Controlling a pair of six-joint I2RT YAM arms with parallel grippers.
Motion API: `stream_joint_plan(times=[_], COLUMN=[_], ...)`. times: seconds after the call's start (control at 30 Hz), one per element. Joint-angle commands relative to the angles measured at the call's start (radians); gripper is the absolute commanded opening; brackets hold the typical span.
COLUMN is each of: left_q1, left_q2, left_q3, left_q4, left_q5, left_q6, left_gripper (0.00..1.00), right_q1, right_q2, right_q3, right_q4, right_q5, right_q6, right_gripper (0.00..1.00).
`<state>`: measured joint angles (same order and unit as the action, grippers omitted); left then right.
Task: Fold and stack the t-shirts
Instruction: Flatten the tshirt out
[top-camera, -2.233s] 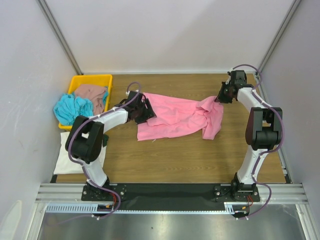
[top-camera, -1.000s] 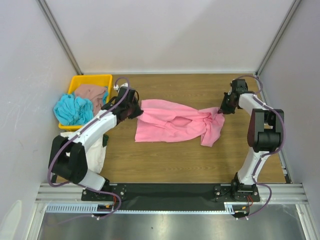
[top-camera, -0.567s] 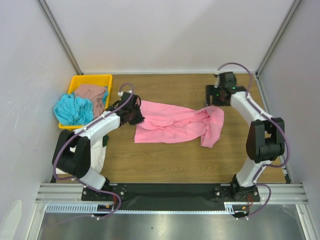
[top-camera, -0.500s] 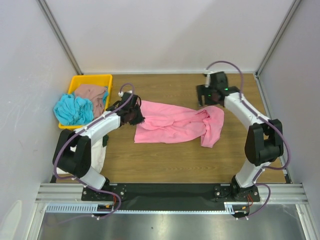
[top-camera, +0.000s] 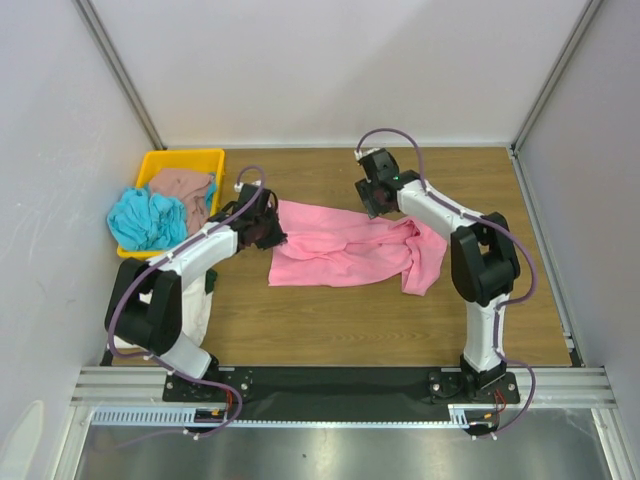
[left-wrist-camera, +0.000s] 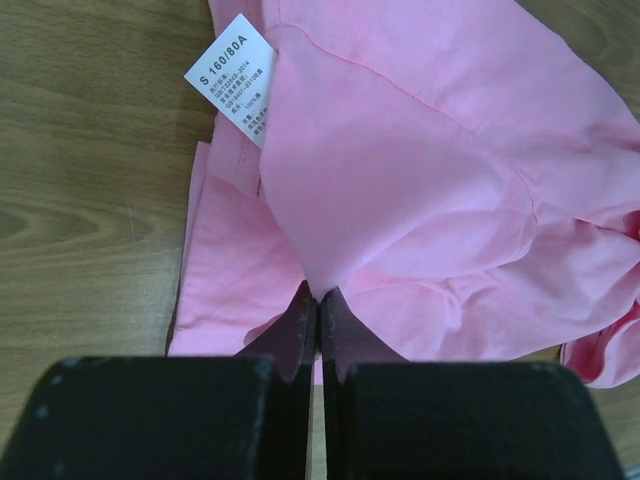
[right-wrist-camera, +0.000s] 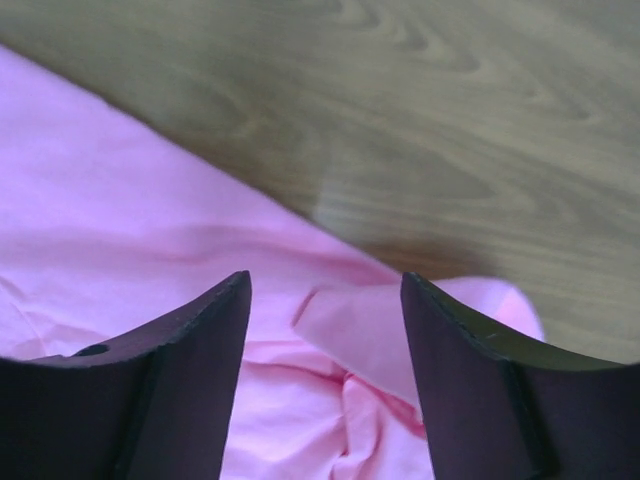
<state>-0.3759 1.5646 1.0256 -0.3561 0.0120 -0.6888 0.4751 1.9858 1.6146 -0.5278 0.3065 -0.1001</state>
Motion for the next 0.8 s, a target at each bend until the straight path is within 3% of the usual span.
stream_joint_plan(times=[0.0, 0.17, 0.47, 0.77], left_q1=[0.014, 0.026, 0.042, 0.049], left_q2=[-0.009, -0.009, -0.02, -0.038], left_q3=[-0.013, -0.019, -0.036, -0.056], left_q4=[0.025, 0.032, 0.046, 0.048], left_q5=[0.02, 0.029, 0.039, 0.036], left_q6=[0.026, 0.034, 0.038, 0.038], left_gripper=[0.0, 0.0, 0.0, 0.0], right_q1=[0.016, 0.019, 0.017, 0.005], right_q2=[0.011, 0.042, 0.06, 0.064], right_q3=[0.012, -0.016, -0.084, -0.093], right_q4=[-0.051, -0.08, -0.058, -0.092], right_q5=[0.085, 0.157, 0.109, 0.212], right_q6=[0.069, 0.12, 0.189, 0.286], right_gripper=[0.66, 0.62, 0.6, 0.33])
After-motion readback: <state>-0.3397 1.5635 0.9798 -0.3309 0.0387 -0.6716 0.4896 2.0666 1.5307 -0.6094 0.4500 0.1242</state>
